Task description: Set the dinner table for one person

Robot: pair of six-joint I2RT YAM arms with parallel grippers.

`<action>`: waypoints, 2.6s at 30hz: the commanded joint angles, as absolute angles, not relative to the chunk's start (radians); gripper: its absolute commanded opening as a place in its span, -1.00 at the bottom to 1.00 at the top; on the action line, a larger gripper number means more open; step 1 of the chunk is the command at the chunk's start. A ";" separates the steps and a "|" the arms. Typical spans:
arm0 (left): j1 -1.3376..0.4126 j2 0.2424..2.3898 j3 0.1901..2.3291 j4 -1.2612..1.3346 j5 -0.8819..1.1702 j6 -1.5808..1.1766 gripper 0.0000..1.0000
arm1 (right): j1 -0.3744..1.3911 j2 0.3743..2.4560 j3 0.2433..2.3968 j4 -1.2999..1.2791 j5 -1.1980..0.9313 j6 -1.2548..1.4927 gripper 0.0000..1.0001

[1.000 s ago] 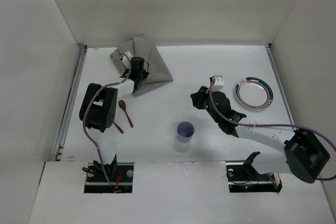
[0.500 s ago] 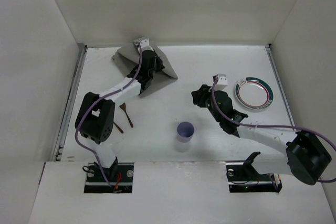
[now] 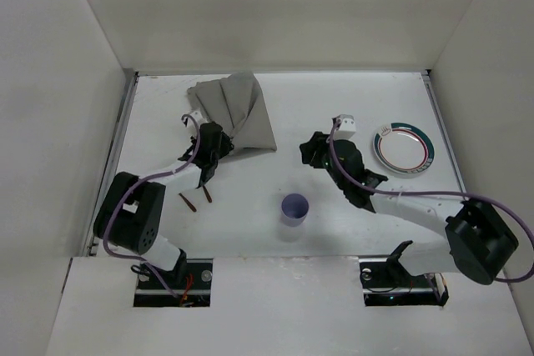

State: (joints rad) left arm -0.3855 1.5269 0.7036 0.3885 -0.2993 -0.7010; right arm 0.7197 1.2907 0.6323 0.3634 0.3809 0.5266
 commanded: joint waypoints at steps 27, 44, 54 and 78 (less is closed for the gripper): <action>-0.076 0.977 0.360 0.416 -0.172 -1.049 -0.06 | 0.981 2.074 1.729 -0.153 0.178 -0.229 0.99; 0.085 1.014 0.334 0.511 -0.034 -1.097 -0.08 | 0.961 2.396 2.264 -0.670 0.141 -0.425 0.76; 0.059 1.100 0.383 0.517 -0.023 -1.048 -0.10 | 0.949 2.500 2.391 -0.690 0.184 -0.476 -0.01; -0.254 1.525 0.707 0.367 -0.164 -0.920 -0.17 | 0.470 1.578 1.008 0.407 0.466 1.075 -0.99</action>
